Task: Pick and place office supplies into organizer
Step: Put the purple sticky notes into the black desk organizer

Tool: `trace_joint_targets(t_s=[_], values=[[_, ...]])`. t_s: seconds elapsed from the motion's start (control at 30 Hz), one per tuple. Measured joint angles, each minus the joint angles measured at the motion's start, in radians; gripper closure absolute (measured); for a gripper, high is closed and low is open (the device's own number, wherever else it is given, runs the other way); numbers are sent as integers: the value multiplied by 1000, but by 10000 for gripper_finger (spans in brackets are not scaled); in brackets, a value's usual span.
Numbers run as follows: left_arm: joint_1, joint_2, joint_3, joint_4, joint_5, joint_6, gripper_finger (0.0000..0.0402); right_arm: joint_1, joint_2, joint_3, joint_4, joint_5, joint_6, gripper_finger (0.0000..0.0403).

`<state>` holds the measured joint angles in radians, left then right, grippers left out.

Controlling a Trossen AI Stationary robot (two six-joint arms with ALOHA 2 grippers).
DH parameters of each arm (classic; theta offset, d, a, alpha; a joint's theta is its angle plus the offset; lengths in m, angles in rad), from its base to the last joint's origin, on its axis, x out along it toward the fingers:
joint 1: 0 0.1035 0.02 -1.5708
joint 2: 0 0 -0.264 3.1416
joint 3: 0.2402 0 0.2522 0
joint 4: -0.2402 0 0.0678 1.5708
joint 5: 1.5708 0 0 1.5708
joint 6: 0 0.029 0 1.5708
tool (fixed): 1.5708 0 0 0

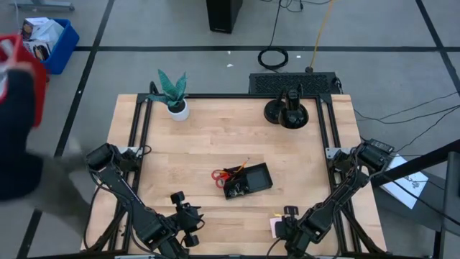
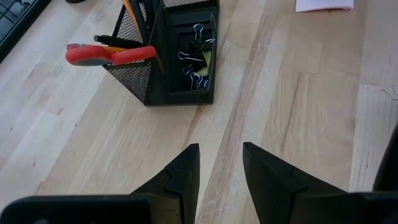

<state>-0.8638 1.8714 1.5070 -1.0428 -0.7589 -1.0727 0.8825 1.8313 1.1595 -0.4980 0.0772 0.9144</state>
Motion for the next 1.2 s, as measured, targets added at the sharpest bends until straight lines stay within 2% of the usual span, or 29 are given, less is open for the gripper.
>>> trace_joint_targets(t_s=[0.47,0.67,1.2], values=[[0,0,0,0,0,-1,275,0,0,0,-54,1,43,257],[0,0,0,0,0,-1,275,-7,-7,-48,-40,5,90,257],[0,0,0,-1,0,2,275,-35,-4,-64,-73,23,69,257]])
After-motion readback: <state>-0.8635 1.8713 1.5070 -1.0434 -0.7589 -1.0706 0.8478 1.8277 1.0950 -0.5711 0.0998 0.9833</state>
